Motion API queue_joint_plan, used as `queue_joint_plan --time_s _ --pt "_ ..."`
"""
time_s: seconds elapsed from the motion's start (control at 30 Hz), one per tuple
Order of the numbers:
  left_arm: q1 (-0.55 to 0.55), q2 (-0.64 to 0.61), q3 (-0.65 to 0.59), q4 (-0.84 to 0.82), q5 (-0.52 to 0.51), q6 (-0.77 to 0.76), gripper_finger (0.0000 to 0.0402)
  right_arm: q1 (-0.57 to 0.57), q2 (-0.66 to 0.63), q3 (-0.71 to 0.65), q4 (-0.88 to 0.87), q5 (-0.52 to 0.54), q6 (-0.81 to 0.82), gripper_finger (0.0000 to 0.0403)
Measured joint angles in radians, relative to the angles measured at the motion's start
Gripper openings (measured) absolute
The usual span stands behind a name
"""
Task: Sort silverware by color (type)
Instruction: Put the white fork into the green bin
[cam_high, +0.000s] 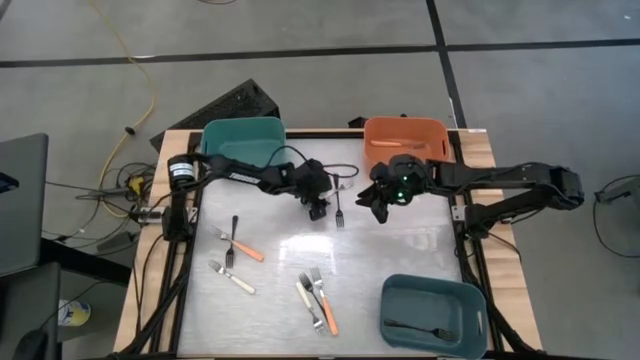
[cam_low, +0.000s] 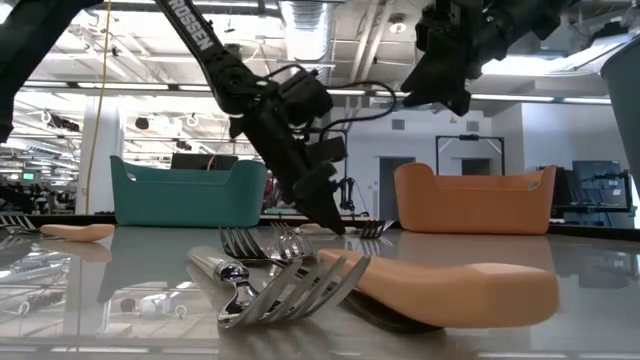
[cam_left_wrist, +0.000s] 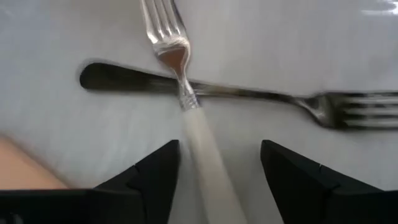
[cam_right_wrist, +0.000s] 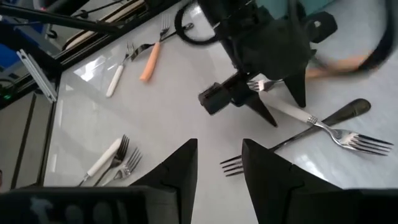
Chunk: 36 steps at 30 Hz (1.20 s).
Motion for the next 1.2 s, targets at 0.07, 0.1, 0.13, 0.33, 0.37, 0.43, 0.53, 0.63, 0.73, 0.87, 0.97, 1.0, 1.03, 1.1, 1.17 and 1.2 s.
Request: queue_joint_plan --time_s 0.07,0.1,0.13,0.33,0.37,0.43,0.53,0.63,0.73,0.87,0.97,1.0,1.03,1.1,1.17,1.2 --pt "-0.008 0.006 0.003 0.004 -0.023 -0.004 0.0188 0.0 0.0 0.0 -0.005 0.0 -0.008 0.0148" --pt "-0.012 0.008 0.002 -0.008 -0.039 -0.004 0.017 0.0 0.0 0.0 -0.005 0.0 -0.015 0.0148" --pt "-0.014 0.009 0.002 -0.016 -0.05 -0.004 0.015 0.0 0.0 0.0 -0.006 0.0 -0.021 0.0148" --pt "-0.015 0.012 0.004 -0.074 -0.072 -0.039 0.0027 0.001 0.0 0.0 -0.009 0.0 -0.023 0.0148" --pt "-0.014 0.011 0.004 -0.078 -0.079 -0.047 0.0027 0.001 0.0 0.0 -0.009 0.0 -0.023 0.0148" --pt "-0.014 0.011 0.004 -0.083 -0.092 -0.049 0.0029 0.002 0.0 0.0 -0.01 0.0 -0.023 0.0148" --pt "-0.014 0.005 0.003 -0.087 -0.098 -0.048 0.0031 0.002 0.0 0.0 -0.012 0.0 -0.023 0.0148" --pt "-0.013 -0.013 -0.001 -0.1 -0.102 -0.048 0.003 0.002 0.0 0.0 -0.013 0.0 -0.023 0.0148" --pt "-0.015 -0.043 -0.003 -0.105 -0.101 -0.041 0.003 0.002 0.0 0.0 -0.016 0.0 -0.023 0.0148" --pt "-0.024 -0.096 -0.005 -0.105 -0.1 -0.04 0.0033 0.002 0.0 0.0 -0.016 0.0 -0.023 0.0148" --pt "-0.027 -0.141 -0.005 -0.101 -0.095 -0.04 0.0033 0.002 0.0 0.0 -0.016 0.0 -0.023 0.0148" --pt "-0.027 -0.154 -0.003 -0.094 -0.093 -0.04 0.0031 0.002 0.0 0.0 -0.016 0.0 -0.023 0.0148" --pt "-0.027 -0.166 -0.002 -0.09 -0.094 -0.04 0.0027 0.002 0.0 0.0 -0.016 0.0 -0.023 0.0148" --pt "-0.026 -0.185 -0.002 -0.096 -0.094 -0.04 0.0023 0.001 0.0 0.0 -0.015 0.0 -0.023 0.0148" --pt "-0.026 -0.212 -0.003 -0.108 -0.094 -0.032 0.0016 0.001 0.0 0.0 -0.013 0.0 -0.023 0.0148" --pt "-0.026 -0.231 -0.003 -0.112 -0.094 -0.026 0.0011 0.001 0.0 0.0 -0.013 0.0 -0.023 0.0148"
